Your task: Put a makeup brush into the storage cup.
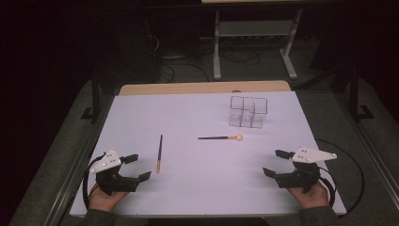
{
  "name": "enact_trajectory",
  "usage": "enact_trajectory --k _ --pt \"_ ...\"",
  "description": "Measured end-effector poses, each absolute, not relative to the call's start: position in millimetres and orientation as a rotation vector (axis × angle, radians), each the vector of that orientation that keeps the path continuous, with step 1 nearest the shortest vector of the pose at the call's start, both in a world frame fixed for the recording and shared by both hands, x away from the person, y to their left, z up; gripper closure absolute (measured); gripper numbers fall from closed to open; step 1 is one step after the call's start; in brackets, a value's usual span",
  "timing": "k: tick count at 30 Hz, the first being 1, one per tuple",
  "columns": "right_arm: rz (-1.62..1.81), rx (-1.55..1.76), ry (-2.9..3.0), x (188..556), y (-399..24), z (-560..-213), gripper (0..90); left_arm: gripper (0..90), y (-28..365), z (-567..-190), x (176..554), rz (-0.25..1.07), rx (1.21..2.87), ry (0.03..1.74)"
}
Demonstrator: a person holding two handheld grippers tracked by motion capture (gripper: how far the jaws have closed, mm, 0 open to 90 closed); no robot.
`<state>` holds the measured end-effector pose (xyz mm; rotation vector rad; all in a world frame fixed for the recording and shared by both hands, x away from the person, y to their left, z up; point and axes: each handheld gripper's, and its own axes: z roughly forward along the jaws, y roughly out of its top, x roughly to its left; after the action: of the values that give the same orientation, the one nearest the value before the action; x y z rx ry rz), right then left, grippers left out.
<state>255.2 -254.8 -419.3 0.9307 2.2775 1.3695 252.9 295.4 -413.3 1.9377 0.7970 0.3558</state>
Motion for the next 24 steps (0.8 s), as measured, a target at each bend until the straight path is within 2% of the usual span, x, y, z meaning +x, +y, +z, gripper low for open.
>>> enact_trajectory --k 24 --pt "1.333 0.930 2.295 258.0 -251.8 -422.9 17.0 17.1 295.3 -412.1 254.2 0.348 1.939 0.825"
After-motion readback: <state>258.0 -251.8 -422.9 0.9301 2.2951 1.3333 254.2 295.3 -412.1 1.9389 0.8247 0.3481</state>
